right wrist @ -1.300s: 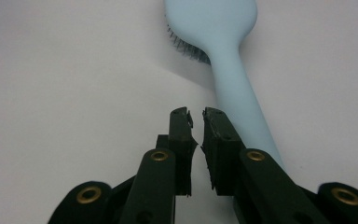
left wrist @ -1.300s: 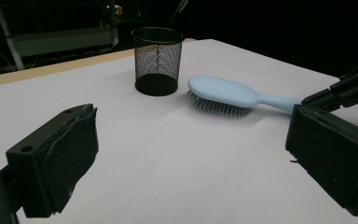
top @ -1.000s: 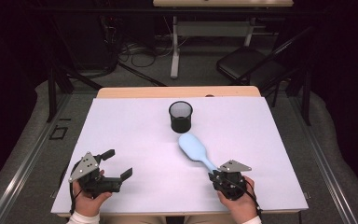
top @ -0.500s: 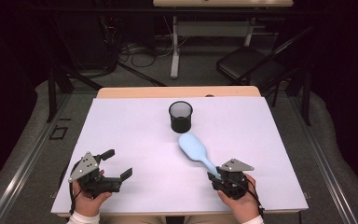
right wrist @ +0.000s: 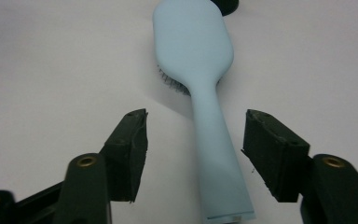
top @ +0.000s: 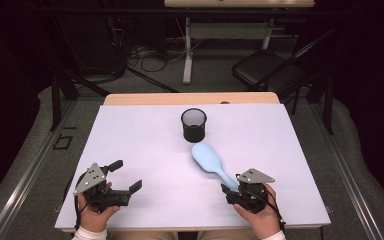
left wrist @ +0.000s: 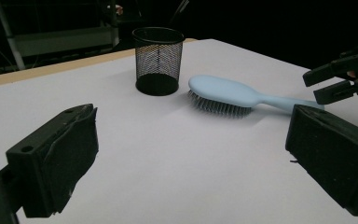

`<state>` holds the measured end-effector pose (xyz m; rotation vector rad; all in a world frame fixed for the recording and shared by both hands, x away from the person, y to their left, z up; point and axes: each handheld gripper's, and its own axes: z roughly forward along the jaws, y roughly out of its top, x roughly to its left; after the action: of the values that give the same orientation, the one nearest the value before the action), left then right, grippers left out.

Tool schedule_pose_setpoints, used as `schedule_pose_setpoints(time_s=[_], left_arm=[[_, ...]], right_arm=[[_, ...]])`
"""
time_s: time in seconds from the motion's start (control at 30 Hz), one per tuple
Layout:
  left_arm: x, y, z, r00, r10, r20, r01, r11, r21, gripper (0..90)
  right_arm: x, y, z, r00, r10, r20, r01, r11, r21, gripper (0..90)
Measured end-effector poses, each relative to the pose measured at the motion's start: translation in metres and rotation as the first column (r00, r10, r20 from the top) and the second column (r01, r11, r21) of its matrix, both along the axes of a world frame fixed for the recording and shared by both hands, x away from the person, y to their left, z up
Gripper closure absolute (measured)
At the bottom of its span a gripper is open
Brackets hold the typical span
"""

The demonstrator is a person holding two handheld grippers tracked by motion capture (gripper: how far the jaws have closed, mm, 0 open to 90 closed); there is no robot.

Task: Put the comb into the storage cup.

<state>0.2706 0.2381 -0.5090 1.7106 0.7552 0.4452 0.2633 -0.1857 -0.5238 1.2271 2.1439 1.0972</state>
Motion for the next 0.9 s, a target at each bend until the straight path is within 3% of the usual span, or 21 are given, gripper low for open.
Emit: schedule_pose_setpoints(time_s=[0.4,0.57,0.7,0.9], left_arm=[[-0.0001,0.0002,-0.0003,1.0,0.002,0.003,-0.002,1.0,-0.007,2.4],[-0.0002,0.0,-0.0003,1.0,0.003,0.001,-0.003,1.0,-0.002,2.3],[-0.0002,-0.0002,-0.0003,1.0,0.003,0.001,-0.003,1.0,-0.001,2.3],[-0.0001,-0.0002,-0.0005,1.0,0.003,0.0,-0.003,1.0,-0.002,2.3]], right_arm=[[0.0038,-0.0001,-0.0001,0.9994,-0.014,-0.033,0.014,0.9999,0.001,12.7],[0.0051,-0.0003,0.0022,0.9987,-0.017,-0.047,0.018,0.9997,0.015,0.0],[0.0069,-0.0026,0.0045,0.998,-0.014,-0.061,0.016,0.9994,0.031,0.0],[0.0099,-0.0043,0.0079,0.9962,0.002,-0.087,0.0,0.9998,0.018,0.0]])
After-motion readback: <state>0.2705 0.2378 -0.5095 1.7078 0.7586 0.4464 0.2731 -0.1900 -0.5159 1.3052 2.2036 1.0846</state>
